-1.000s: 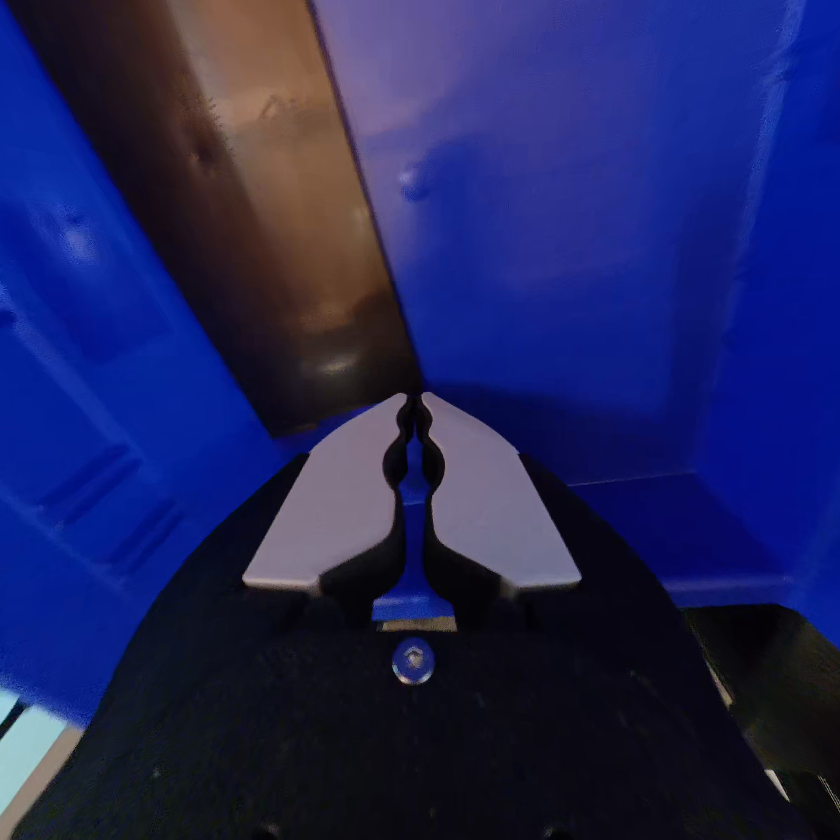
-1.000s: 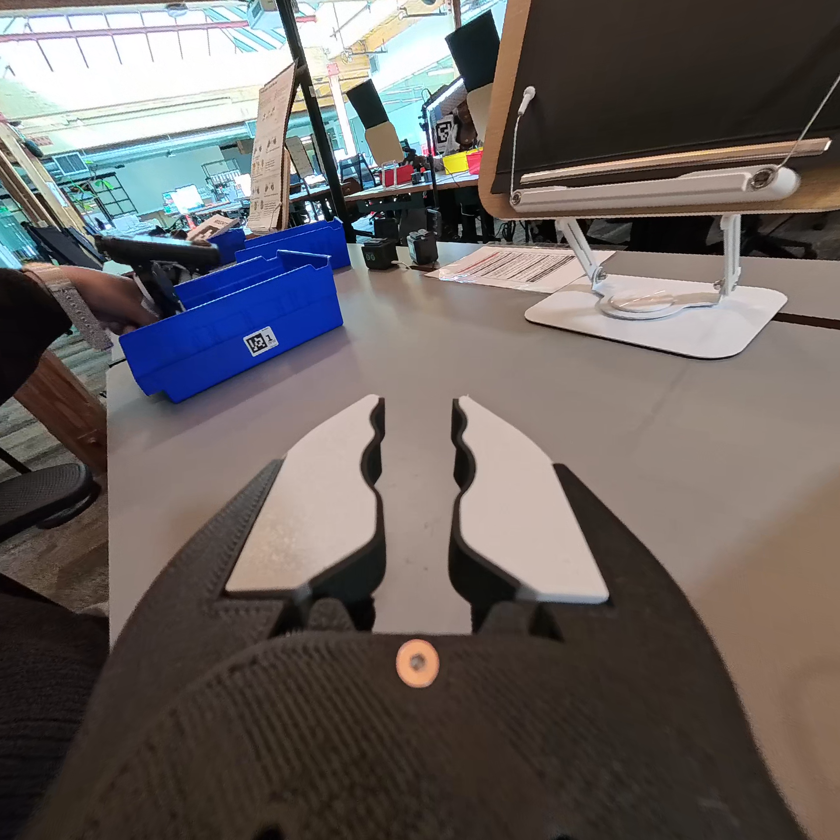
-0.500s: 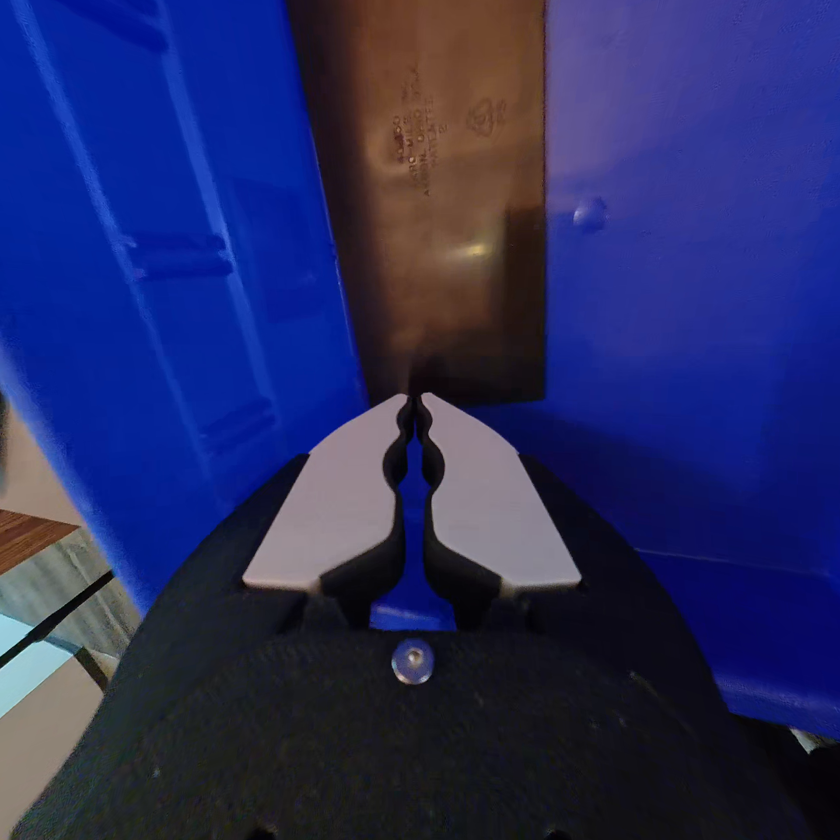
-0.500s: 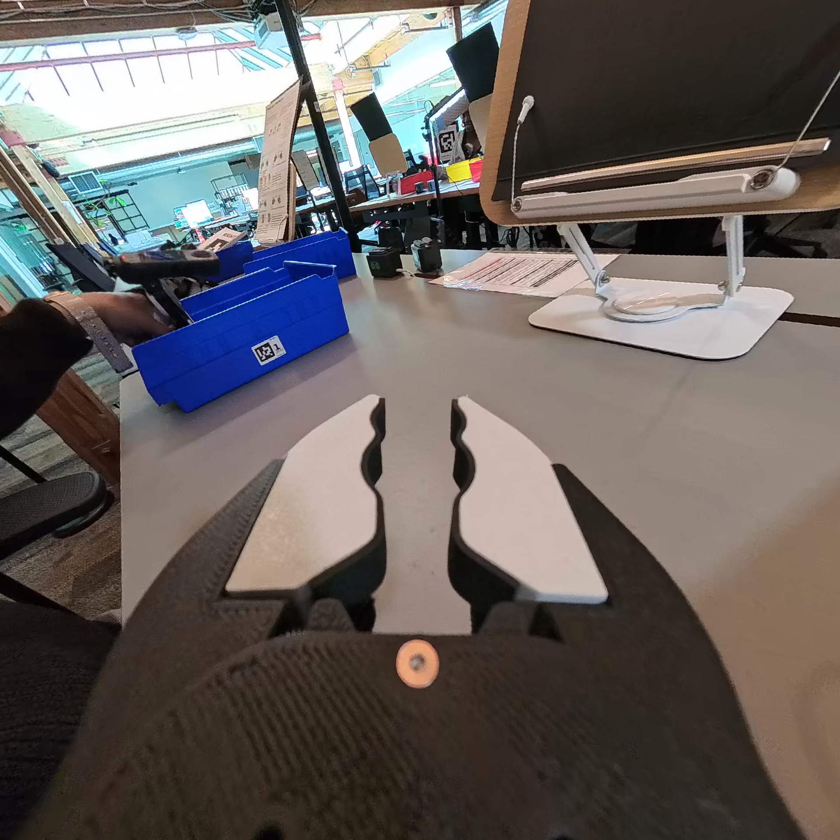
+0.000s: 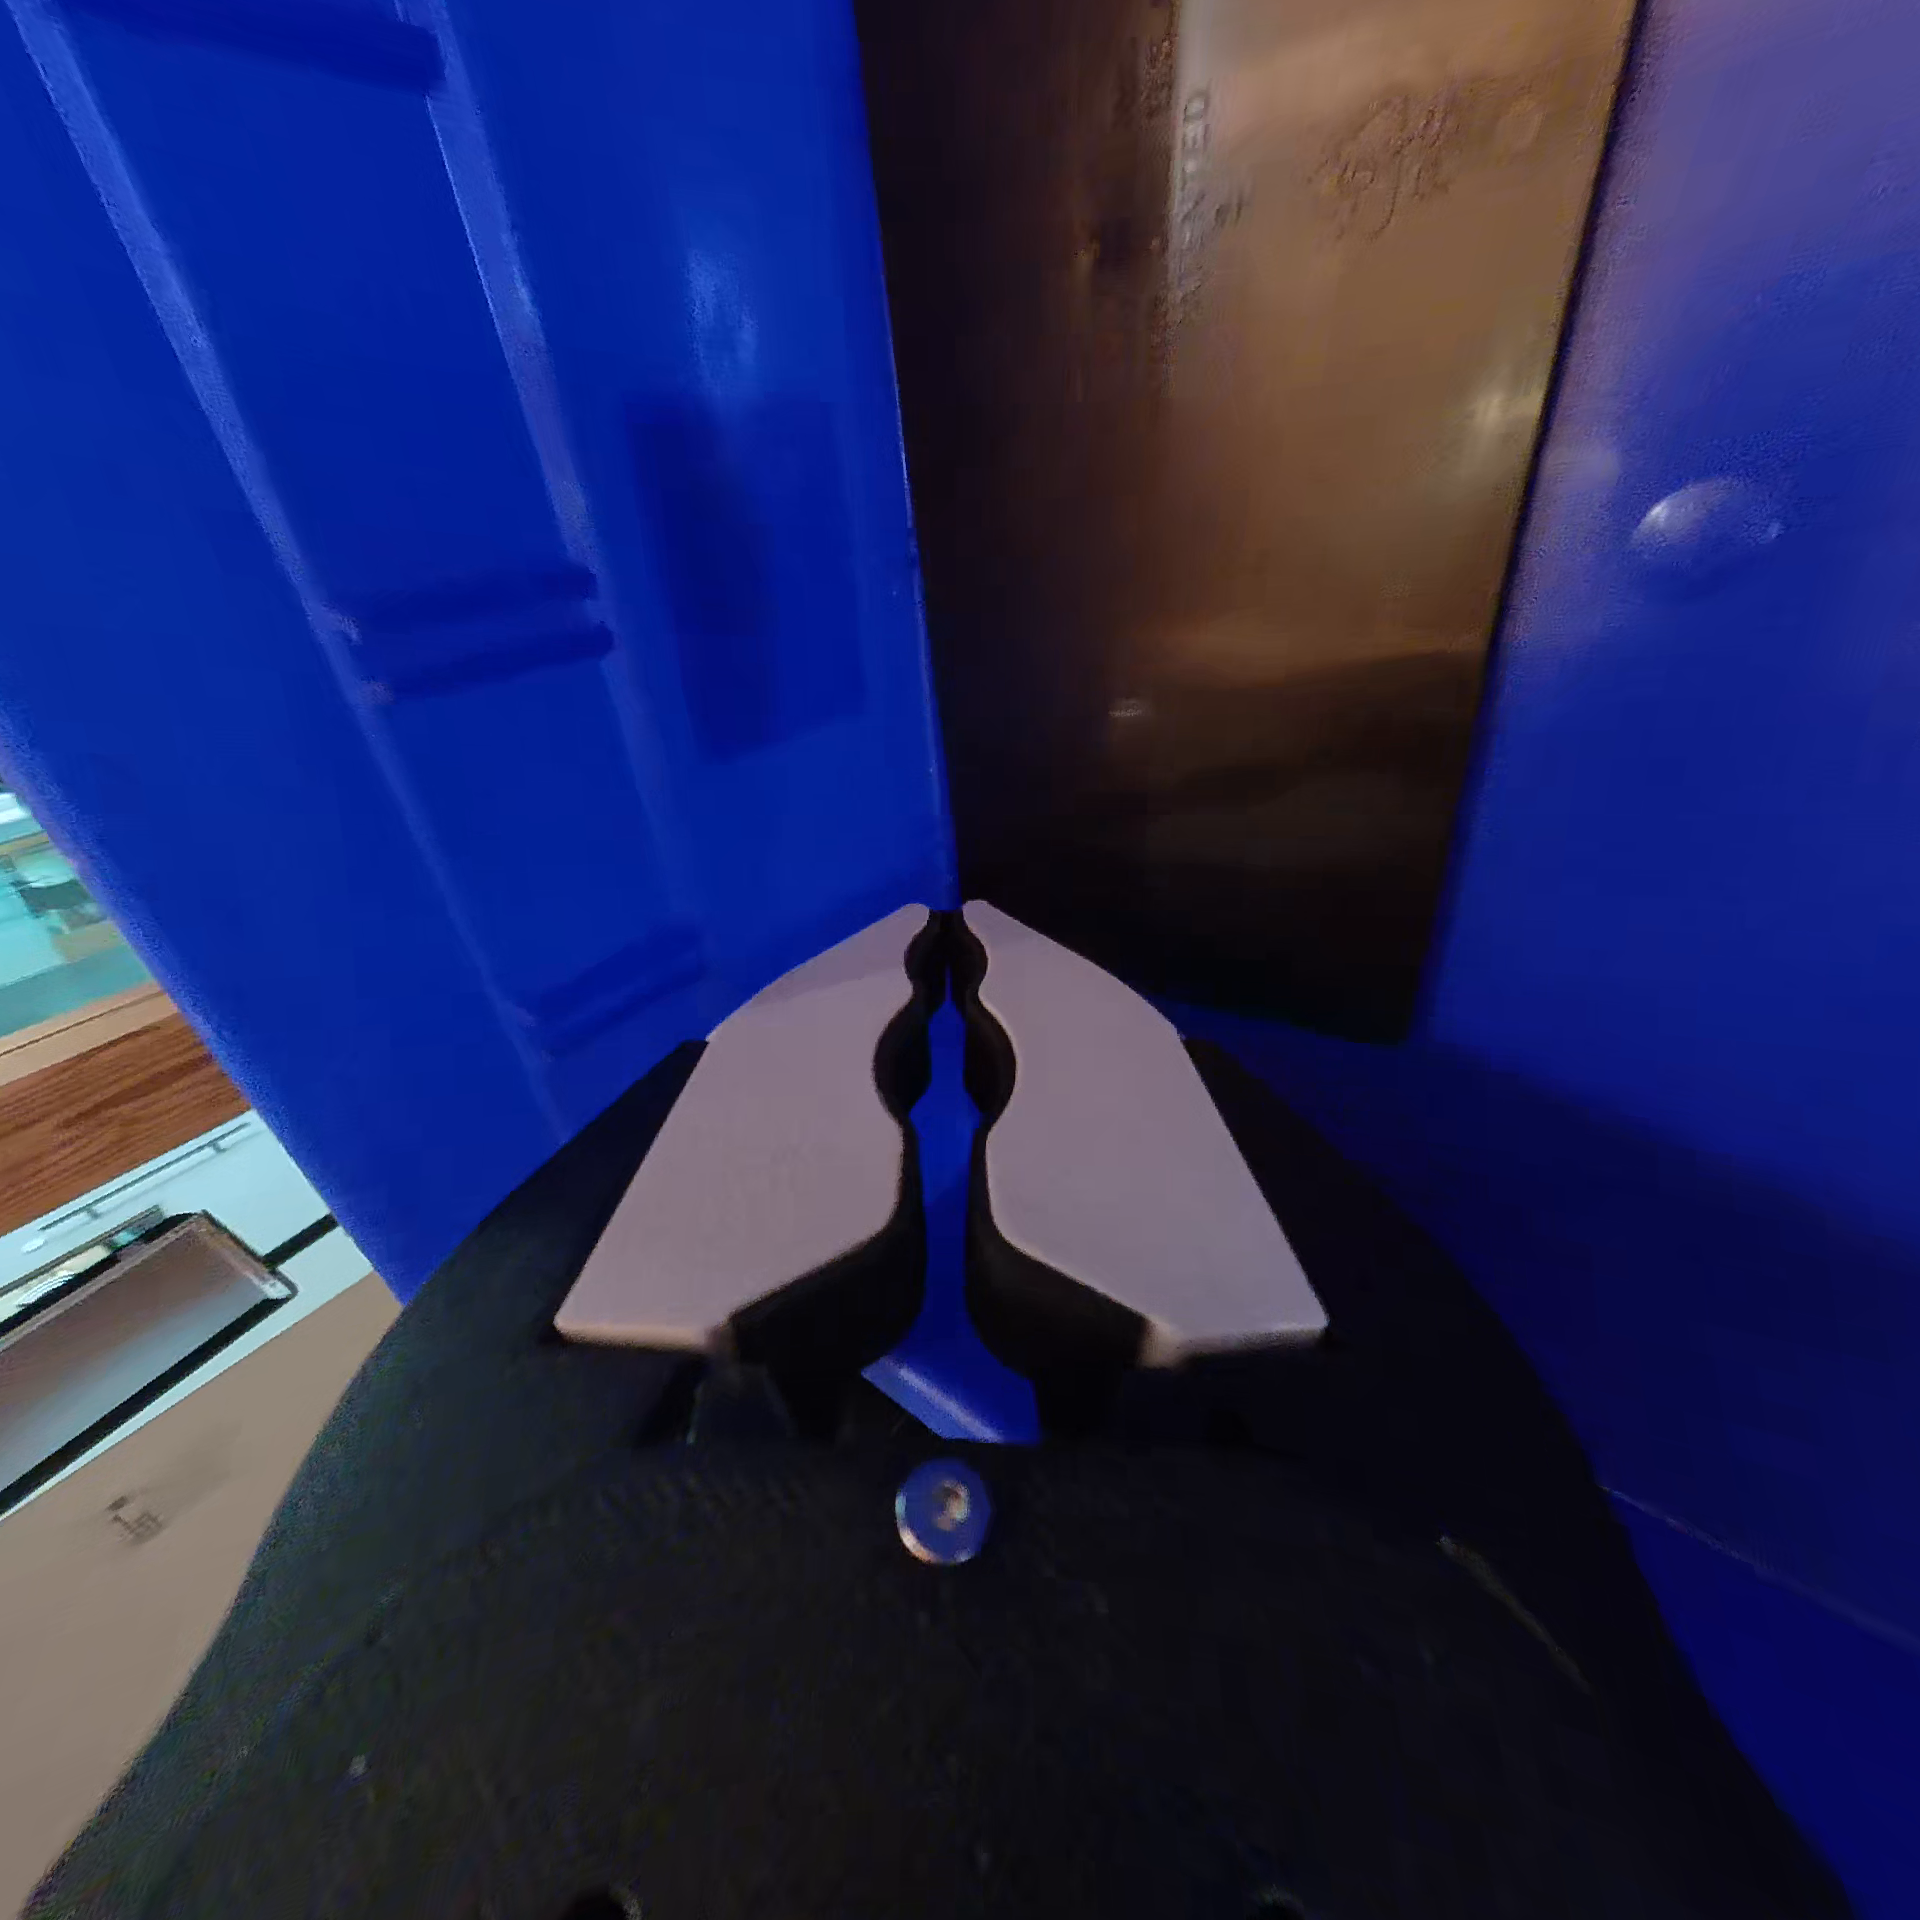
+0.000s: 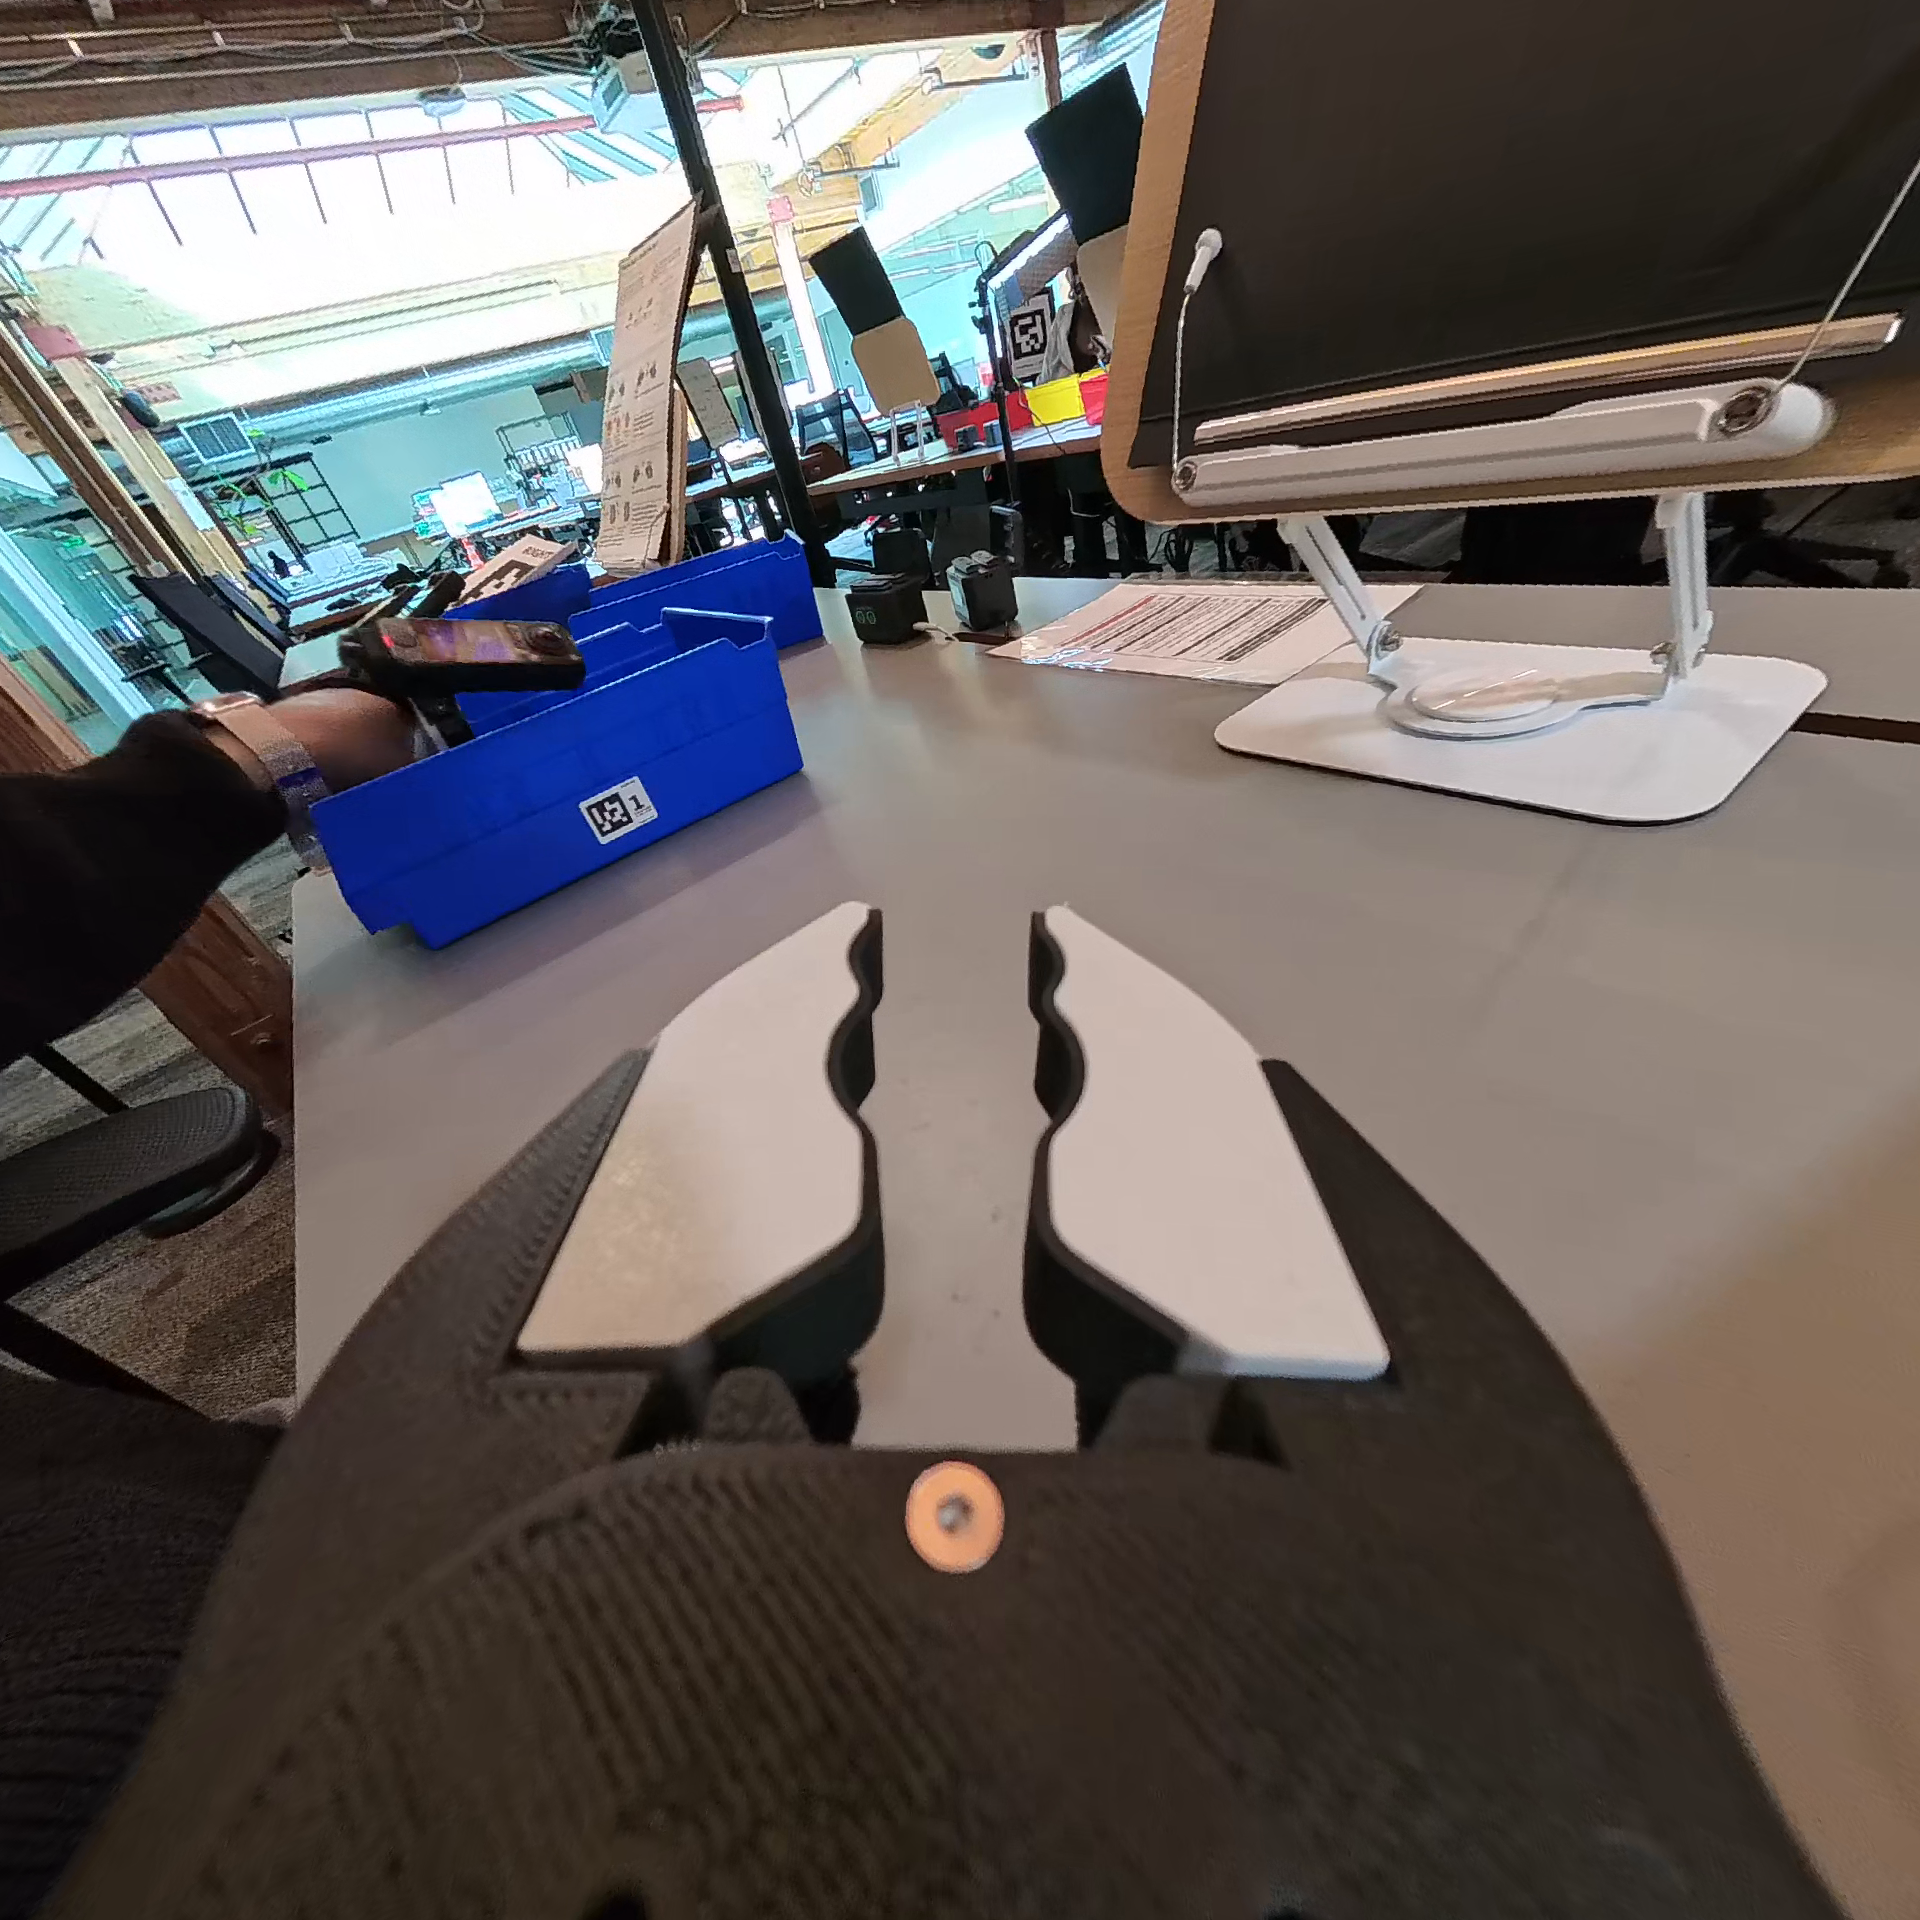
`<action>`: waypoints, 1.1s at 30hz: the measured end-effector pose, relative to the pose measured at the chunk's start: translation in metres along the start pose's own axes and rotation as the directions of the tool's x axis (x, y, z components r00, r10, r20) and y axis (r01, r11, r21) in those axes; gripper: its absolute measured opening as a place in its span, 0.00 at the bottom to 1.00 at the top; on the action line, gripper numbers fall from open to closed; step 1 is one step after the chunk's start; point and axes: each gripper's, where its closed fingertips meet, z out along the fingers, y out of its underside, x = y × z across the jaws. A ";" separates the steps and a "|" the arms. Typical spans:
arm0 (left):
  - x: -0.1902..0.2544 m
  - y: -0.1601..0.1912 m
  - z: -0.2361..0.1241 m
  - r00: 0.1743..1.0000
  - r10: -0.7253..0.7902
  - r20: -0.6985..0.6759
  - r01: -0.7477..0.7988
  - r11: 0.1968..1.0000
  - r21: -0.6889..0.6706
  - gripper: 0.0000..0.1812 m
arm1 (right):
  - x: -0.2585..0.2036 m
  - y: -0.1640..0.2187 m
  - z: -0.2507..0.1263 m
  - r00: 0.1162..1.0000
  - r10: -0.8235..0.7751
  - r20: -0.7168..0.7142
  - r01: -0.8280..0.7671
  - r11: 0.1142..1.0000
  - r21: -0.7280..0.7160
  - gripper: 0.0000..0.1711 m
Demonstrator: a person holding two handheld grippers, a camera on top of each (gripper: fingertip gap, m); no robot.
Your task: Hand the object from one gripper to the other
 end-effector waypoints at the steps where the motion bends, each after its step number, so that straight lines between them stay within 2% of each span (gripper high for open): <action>1: 0.001 -0.002 0.000 1.000 0.001 0.005 -0.001 1.000 0.006 0.00 | 0.000 0.000 0.000 1.000 0.002 0.000 -0.002 1.000 0.002 0.16; 4: 0.009 -0.010 -0.007 0.997 0.014 -0.075 -0.010 0.999 0.050 0.00 | 0.000 -0.001 0.000 1.000 0.010 0.004 -0.010 1.000 0.005 0.16; 8: 0.041 -0.020 -0.030 0.926 0.023 -0.376 0.029 0.991 0.132 0.00 | -0.001 -0.001 0.000 1.000 0.021 0.011 -0.021 1.000 0.007 0.16; 10: 0.047 -0.024 -0.034 0.899 0.027 -0.437 0.048 0.986 0.160 0.00 | -0.001 -0.002 -0.001 1.000 0.020 0.012 -0.020 1.000 0.010 0.16; 14: 0.035 -0.044 -0.041 0.910 0.001 -0.414 0.121 0.956 0.268 0.00 | 0.000 -0.003 -0.002 1.000 0.024 0.008 -0.024 1.000 0.017 0.15; 17: 0.019 -0.079 -0.058 0.935 0.021 -0.354 0.138 0.898 0.418 0.00 | -0.001 -0.002 0.000 0.999 0.044 0.019 -0.044 0.999 0.018 0.15; 19: 0.005 -0.103 -0.061 0.956 0.017 -0.292 0.125 0.879 0.459 0.00 | -0.002 -0.002 0.000 0.999 0.049 0.023 -0.050 0.999 0.019 0.15; 22: 0.004 -0.140 -0.053 0.946 0.001 -0.325 0.158 0.872 0.464 0.00 | -0.003 -0.003 -0.001 0.999 0.041 0.020 -0.041 0.999 0.021 0.15; 26: 0.005 -0.181 -0.040 0.898 -0.080 -0.433 0.304 0.825 0.477 0.00 | -0.002 -0.006 -0.003 1.000 0.027 0.010 -0.027 0.999 0.027 0.15; 28: 0.003 -0.190 -0.034 0.900 -0.096 -0.425 0.321 0.806 0.497 0.00 | 0.000 -0.005 -0.002 1.000 0.030 0.006 -0.030 0.999 0.026 0.15; 33: 0.009 -0.192 -0.019 0.906 -0.083 -0.415 0.300 0.818 0.491 0.00 | 0.005 -0.001 0.000 0.999 0.053 0.002 -0.053 0.998 0.021 0.15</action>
